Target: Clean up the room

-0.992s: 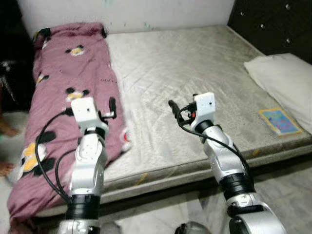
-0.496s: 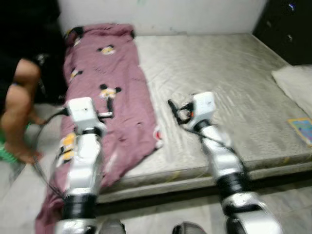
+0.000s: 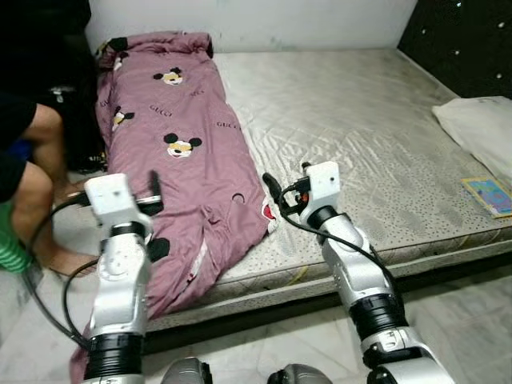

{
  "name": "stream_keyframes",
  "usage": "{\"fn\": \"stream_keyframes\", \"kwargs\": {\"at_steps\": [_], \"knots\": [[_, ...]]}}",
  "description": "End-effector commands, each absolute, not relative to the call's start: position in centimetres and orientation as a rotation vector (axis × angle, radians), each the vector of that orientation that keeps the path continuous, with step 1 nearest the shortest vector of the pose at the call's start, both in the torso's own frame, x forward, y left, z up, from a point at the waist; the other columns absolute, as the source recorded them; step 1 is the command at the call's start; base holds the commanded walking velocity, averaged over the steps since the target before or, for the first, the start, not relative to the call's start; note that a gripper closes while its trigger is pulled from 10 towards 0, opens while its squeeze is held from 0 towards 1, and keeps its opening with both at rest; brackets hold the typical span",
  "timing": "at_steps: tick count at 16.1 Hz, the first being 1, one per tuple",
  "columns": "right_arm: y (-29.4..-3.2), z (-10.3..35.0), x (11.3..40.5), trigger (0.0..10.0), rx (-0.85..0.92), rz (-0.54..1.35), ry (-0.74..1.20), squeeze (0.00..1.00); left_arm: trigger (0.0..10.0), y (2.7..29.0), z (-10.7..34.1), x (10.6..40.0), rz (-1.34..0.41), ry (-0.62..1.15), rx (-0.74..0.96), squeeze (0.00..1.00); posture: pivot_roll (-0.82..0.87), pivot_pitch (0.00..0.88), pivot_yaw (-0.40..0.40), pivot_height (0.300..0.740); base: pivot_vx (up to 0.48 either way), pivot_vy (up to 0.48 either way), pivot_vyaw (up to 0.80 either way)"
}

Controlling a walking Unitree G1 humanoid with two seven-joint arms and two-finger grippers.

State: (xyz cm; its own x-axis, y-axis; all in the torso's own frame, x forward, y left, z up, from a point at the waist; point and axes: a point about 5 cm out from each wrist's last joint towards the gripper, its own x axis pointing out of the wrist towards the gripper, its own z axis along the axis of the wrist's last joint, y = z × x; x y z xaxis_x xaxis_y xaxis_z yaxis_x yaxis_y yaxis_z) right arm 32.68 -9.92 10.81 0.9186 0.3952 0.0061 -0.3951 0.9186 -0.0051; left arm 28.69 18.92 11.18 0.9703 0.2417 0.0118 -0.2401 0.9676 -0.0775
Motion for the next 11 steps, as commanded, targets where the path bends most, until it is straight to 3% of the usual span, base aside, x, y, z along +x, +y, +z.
{"fn": "stream_keyframes", "kwargs": {"at_steps": [1, 3, 8, 11], "knots": [[-10.2, 11.2, 32.8, 10.0, -0.007, 0.401, -0.01, 0.0, 10.0, 18.3, 11.4, 28.6, 0.222, -0.021, -0.079, 0.0, -0.03, 0.0, -0.052, 0.74, 0.0, 0.0, 0.0], [-9.9, 10.7, 32.2, 10.0, -0.006, 0.409, 0.003, 0.0, 10.0, 18.2, 10.8, 28.1, 0.189, 0.009, -0.101, 0.0, -0.03, 0.0, -0.053, 0.74, 0.0, 0.174, 0.0], [-10.1, 10.4, 31.5, 10.0, -0.007, 0.408, 0.019, 0.0, 10.0, 17.7, 10.7, 27.6, 0.184, 0.022, -0.087, 0.0, -0.04, 0.0, -0.045, 0.74, 0.0, 0.48, 0.0], [-10.5, 10.5, 31.4, 10.0, -0.007, 0.397, 0.02, 0.0, 10.0, 17.5, 10.9, 27.7, 0.173, 0.006, -0.081, 0.0, -0.05, 0.0, -0.04, 0.74, 0.0, 0.0, 0.0]]}}
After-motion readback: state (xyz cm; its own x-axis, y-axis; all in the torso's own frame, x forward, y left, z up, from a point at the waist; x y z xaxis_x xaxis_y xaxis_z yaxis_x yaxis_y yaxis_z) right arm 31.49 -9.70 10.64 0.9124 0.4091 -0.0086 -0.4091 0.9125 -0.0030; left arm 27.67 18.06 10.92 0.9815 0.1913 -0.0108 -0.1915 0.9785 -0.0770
